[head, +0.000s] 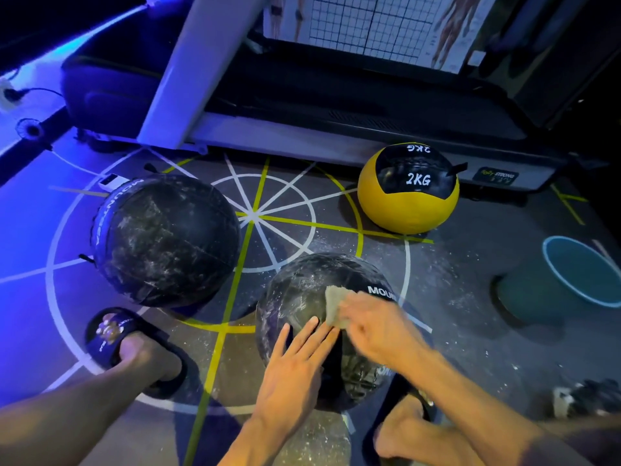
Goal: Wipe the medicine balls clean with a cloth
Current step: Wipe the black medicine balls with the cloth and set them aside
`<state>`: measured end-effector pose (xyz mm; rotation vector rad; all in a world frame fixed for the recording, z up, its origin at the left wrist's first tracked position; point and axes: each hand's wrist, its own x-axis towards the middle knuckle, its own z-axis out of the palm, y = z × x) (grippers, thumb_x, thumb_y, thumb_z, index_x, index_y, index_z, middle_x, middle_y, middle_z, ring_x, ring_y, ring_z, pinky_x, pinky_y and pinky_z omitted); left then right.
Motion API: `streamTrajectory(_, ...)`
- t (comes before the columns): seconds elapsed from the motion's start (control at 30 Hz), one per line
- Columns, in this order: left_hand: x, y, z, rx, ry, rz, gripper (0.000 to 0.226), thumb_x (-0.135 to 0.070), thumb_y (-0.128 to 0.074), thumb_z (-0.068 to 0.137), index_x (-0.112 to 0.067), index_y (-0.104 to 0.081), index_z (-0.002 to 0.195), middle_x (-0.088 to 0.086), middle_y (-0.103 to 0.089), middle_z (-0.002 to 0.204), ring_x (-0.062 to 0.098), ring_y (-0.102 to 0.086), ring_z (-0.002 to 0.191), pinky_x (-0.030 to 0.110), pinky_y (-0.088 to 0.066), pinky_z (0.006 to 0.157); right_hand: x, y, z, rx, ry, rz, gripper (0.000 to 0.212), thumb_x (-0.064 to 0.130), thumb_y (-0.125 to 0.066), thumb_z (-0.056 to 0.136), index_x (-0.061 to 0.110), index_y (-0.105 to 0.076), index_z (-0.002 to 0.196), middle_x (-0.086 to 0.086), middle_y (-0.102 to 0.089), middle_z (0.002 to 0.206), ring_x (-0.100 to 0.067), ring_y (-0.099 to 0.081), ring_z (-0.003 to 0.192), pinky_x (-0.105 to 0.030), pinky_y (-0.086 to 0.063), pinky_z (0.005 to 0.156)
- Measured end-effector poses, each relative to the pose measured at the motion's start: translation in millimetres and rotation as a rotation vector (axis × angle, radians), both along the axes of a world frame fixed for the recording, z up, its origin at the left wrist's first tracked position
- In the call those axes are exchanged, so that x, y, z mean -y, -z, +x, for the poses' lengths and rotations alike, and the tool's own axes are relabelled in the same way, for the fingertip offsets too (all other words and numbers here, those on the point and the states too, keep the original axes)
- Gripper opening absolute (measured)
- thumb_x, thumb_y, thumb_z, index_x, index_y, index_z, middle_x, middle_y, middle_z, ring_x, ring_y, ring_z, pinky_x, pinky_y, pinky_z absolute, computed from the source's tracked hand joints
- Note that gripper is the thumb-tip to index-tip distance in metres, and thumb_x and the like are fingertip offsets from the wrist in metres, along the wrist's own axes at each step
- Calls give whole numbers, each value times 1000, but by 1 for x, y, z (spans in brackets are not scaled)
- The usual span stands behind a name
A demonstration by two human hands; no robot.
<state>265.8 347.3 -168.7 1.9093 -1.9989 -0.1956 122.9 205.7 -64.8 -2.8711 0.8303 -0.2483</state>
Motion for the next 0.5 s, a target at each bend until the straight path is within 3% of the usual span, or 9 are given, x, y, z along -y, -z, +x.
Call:
streamTrajectory(0.07,-3,0,4,-11,-10,13,102,-14,-80,64,-26,-37,156,-10,-37,162,14,-27,153,50,-23,117,-16,9,-5,-112,-145,-8,40,24,-42,81,18,-77,98,2,-76,101,-18,-72,99,-35,-62,86)
streamTrajectory(0.17,-7,-3,7,-40,1,12,96,-22,-76,78,-28,-27,160,-13,-28,166,12,-26,154,49,-22,117,-1,11,-24,-23,-86,1,36,26,-47,84,24,-81,94,7,-78,105,-11,-72,105,-33,-60,91)
streamTrajectory(0.23,-5,-6,6,-86,-14,25,96,-18,-73,80,-29,-24,161,-17,-24,167,9,-23,155,48,-20,119,-6,7,-25,7,-83,37,29,24,-49,83,23,-78,81,7,-75,87,-15,-71,85,-34,-61,80)
streamTrajectory(0.3,-4,-8,4,-135,-36,58,91,-14,-74,80,-32,-30,158,-20,-23,167,5,-19,155,46,-16,121,-22,6,-24,-109,-200,41,22,26,-50,81,24,-66,66,8,-63,66,-15,-59,62,-30,-56,63)
streamTrajectory(0.37,-6,-8,6,-169,-67,76,81,-17,-73,86,-35,-33,154,-24,-21,166,1,-14,155,43,-12,123,-33,10,-39,-241,-243,54,24,32,-46,82,27,-64,66,12,-62,64,-12,-56,60,-29,-55,59)
streamTrajectory(0.43,-5,-8,10,-187,-73,74,75,-19,-71,89,-36,-33,151,-25,-22,166,-1,-11,155,43,-9,123,-23,9,-56,-175,6,156,35,38,-37,82,27,-70,77,12,-70,75,-10,-64,73,-32,-57,68)
streamTrajectory(0.5,-2,-10,13,-200,-71,75,73,-19,-69,91,-36,-31,151,-26,-23,165,-3,-8,155,42,-6,124,-9,-5,-60,152,426,354,31,36,-41,86,27,-70,79,14,-71,74,-6,-65,69,-32,-55,65)
